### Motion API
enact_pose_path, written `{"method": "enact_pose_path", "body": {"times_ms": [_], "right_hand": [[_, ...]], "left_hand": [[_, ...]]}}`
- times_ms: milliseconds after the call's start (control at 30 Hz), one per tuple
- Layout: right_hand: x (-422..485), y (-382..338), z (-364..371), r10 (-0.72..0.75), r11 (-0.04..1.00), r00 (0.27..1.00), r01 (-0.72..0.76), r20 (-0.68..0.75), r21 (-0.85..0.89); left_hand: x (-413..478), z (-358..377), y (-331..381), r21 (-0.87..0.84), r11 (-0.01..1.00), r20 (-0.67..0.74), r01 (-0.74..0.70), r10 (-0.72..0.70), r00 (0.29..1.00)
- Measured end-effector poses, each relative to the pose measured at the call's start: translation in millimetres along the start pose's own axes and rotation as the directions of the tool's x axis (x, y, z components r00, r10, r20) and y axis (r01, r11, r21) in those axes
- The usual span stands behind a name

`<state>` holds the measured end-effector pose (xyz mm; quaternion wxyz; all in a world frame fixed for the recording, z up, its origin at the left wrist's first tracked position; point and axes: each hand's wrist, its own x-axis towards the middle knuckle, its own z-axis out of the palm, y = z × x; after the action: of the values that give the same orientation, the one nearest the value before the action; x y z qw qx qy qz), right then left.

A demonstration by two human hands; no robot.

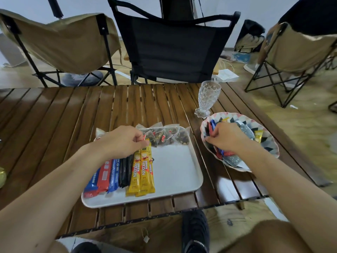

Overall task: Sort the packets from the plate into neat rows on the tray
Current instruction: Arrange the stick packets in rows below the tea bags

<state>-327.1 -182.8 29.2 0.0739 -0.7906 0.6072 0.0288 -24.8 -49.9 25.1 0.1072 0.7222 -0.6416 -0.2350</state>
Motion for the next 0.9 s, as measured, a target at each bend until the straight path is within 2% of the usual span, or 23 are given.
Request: {"method": "enact_pose_path", "body": {"times_ms": [267,433,600,767,900], "right_hand": [[-0.1,-14.3,0.8,0.098,0.982,0.995,-0.098,-0.010,-0.161],[1.0,-10.4,-7.8,0.123,0.981,0.992,-0.124,-0.017,-0.146],[6.9,11.6,-8.2,0.160,0.987,0.987,-0.161,-0.013,-0.018],[1.1,23.2,-16.9,0.155,0.965,0.986,-0.165,0.064,0.206],[-12.3,13.2,-30.0,0.158,0.929,0.987,-0.138,-0.029,0.344]], "left_hand": [[7.9,5.8,7.9,0.018,1.000,-0.001,0.001,-0.001,1.000],[5.3,3.6,-0.1,-0.016,1.000,0.010,0.000,0.000,1.000],[-1.3,-0.8,-7.3,-0.027,1.000,-0.012,0.006,-0.007,1.000],[-12.5,-7.2,-23.5,-0.053,0.998,-0.021,0.028,-0.029,0.999],[-21.6,-13.7,-36.1,-0.042,0.998,-0.040,0.043,-0.044,0.998]]}}
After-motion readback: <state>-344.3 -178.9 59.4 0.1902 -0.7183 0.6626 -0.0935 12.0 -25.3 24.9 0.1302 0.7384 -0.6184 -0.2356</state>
